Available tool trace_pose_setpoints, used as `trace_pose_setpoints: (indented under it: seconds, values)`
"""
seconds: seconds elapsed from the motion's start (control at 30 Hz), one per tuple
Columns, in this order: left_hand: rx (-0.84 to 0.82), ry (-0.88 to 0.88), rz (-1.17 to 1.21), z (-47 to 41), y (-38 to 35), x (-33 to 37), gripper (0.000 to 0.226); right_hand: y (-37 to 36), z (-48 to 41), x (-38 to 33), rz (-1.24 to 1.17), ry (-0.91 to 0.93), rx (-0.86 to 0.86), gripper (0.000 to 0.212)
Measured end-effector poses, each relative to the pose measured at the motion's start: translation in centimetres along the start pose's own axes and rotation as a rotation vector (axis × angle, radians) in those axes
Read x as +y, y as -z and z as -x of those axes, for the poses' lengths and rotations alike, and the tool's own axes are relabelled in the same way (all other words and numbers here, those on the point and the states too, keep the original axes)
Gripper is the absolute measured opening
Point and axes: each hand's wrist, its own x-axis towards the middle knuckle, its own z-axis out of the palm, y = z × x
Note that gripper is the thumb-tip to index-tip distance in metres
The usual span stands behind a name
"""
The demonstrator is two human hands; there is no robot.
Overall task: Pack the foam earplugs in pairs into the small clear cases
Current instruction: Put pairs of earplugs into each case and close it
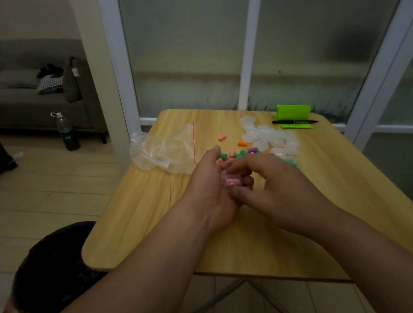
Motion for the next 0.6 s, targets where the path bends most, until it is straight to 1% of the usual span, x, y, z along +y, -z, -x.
trace_pose_setpoints:
  seconds: [0.07,0.13,0.17,0.27,0.37,0.43,0.5,0.53,0.6]
  values:
    - [-0.029,0.011,0.009,0.3,-0.3,-0.3,0.069,-0.1,0.1,0.0,0.019,-0.004,-0.001,0.028]
    - [-0.076,0.019,-0.001,0.7,-0.5,-0.4,0.066,0.1,0.0,0.2,-0.052,-0.026,0.000,0.025]
    - [-0.104,0.017,-0.026,0.8,-0.5,-0.4,0.062,0.2,-0.1,0.3,-0.089,-0.042,0.006,0.026]
    - [-0.151,-0.026,-0.136,0.9,-0.4,-0.9,0.041,0.8,0.0,0.8,-0.115,-0.090,0.038,0.039]
    - [-0.122,-0.033,-0.206,0.5,-0.2,-1.7,0.031,1.2,0.3,1.5,-0.155,-0.140,0.001,0.057]
    - [-0.104,-0.033,-0.220,0.2,-0.1,-1.9,0.027,1.2,0.5,1.8,-0.132,-0.155,-0.021,0.065]
    - [-0.111,-0.039,-0.234,0.2,-0.2,-1.9,0.027,1.2,0.8,2.4,-0.072,-0.162,-0.009,0.070]
    - [-0.112,-0.044,-0.243,0.2,-0.3,-2.0,0.022,1.2,0.9,2.6,-0.043,-0.164,-0.001,0.071]
    - [-0.100,-0.060,-0.264,0.2,-0.6,-2.3,0.017,1.4,1.3,3.0,-0.010,-0.168,0.005,0.070]
